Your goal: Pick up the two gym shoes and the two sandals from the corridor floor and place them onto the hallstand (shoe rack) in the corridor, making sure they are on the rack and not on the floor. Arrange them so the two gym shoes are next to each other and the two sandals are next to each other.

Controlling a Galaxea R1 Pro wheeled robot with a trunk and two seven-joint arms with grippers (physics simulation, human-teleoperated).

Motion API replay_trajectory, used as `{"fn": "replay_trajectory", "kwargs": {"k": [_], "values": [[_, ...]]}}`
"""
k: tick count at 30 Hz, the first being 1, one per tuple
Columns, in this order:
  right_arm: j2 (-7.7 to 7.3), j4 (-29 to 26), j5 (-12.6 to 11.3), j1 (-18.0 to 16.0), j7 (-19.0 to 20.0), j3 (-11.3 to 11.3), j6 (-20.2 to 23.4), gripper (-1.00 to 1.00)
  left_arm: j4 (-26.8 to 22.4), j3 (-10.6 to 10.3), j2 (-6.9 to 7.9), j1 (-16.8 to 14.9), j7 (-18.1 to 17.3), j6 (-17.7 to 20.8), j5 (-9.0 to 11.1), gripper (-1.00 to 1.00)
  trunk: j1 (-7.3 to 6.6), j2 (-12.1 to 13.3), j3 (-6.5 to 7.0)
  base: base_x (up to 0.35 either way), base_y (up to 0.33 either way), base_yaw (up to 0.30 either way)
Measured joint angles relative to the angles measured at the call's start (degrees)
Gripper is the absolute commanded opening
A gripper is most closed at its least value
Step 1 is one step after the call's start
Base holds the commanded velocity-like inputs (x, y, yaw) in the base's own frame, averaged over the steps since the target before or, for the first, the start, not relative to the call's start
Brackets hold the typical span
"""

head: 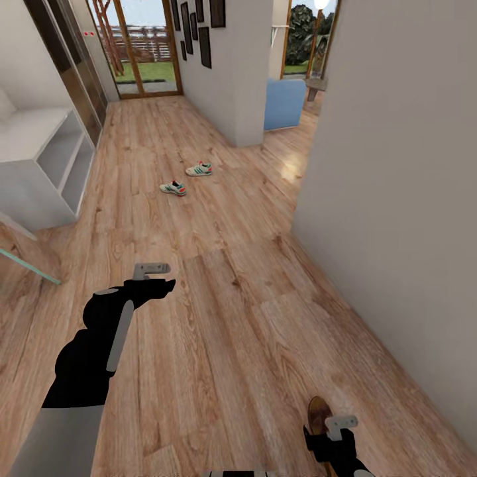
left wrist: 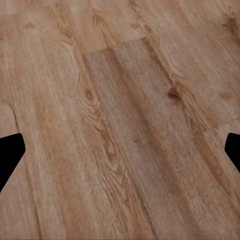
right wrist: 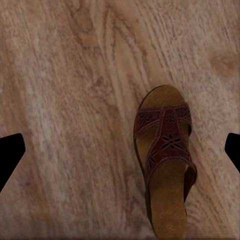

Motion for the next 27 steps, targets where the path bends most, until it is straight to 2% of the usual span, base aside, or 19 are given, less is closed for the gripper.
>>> {"fn": "replay_trajectory", "kwargs": {"k": [27], "values": [[0.05,0.0,0.0,0.0,-0.3,-0.2,0.0,1.0,0.0,0.1,0.0,0.1,0.0,0.0,0.0,1.0,5.93,-10.8,-7.31,0.0,0.0,-0.117]]}}
